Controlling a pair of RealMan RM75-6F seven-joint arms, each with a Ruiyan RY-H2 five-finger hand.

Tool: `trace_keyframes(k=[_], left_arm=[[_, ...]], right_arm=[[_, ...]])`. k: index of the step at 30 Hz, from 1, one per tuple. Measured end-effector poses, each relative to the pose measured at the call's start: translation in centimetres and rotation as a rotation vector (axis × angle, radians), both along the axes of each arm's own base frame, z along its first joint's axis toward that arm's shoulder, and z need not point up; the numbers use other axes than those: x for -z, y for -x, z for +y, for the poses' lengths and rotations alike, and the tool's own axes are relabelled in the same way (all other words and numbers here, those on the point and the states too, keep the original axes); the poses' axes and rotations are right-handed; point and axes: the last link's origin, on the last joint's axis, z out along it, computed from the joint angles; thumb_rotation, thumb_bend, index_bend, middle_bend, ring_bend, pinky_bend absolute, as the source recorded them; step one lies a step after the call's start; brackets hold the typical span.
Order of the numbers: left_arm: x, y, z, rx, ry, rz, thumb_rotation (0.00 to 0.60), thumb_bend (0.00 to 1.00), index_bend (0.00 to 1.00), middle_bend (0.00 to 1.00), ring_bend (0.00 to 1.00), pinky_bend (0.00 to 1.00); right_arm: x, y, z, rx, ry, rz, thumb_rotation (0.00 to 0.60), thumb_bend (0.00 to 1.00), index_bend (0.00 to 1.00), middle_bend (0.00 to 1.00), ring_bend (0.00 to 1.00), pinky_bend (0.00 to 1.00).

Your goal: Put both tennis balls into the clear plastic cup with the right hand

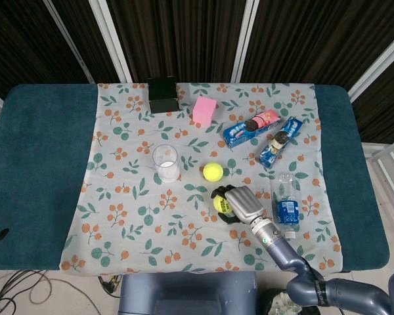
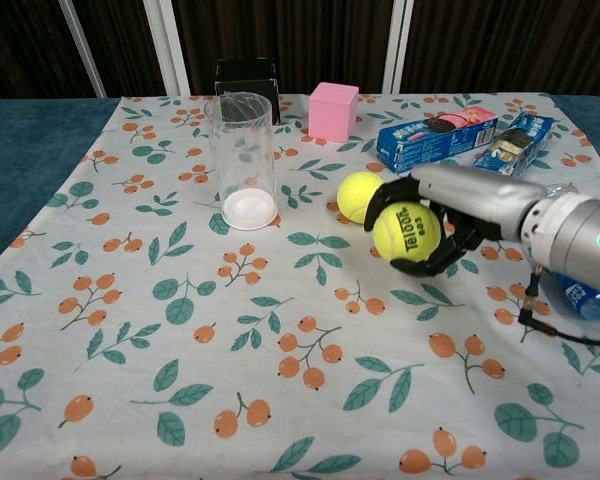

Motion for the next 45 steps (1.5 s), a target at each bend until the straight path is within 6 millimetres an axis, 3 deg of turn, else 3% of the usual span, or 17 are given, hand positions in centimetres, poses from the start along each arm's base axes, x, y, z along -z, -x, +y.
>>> trace_keyframes(k=[10, 15, 21, 29, 37, 45], left_arm=[[0.0, -0.1, -0.1, 0.0, 0.01, -0.009, 0.6, 0.03, 0.07, 0.0, 0.0, 0.04], [0.0, -0.1, -0.1, 0.0, 0.012, -0.008, 0.6, 0.03, 0.06, 0.0, 0.0, 0.04], [0.1, -0.3, -0.2, 0.004, 0.015, -0.005, 0.6, 0.03, 0.06, 0.0, 0.0, 0.04], [-0.1, -0.1, -0.2, -0.005, 0.01, -0.01, 0.6, 0.03, 0.06, 0.0, 0.0, 0.04], [-0.3, -0.1, -0.2, -0.003, 0.007, -0.021, 0.6, 0.03, 0.06, 0.0, 0.0, 0.04], [-0.3, 0.0, -0.2, -0.003, 0.012, -0.025, 0.6, 0.03, 0.06, 0.0, 0.0, 0.04]], right_arm=[[-9.0, -3.0, -4.9, -0.016, 0.16, -0.065, 0.6, 0.69, 0.49, 0.42, 0.62, 0.72], [-10.7, -5.7, -6.5, -0.015, 0.19, -0.131, 0.6, 0.68, 0.49, 0.42, 0.58, 0.76], [-9.4, -8.9, -7.7, -0.044, 0.21, -0.199, 0.6, 0.68, 0.49, 0.42, 0.55, 0.8], [-6.3, -13.5, -9.4, -0.066, 0.229, -0.256, 0.6, 0.68, 0.49, 0.4, 0.53, 0.84], [-3.6, -15.3, -10.3, -0.011, 0.203, -0.277, 0.6, 0.68, 0.49, 0.37, 0.46, 0.88], [-0.9, -15.9, -10.1, 0.06, 0.136, -0.324, 0.6, 0.68, 0.49, 0.36, 0.45, 0.92]])
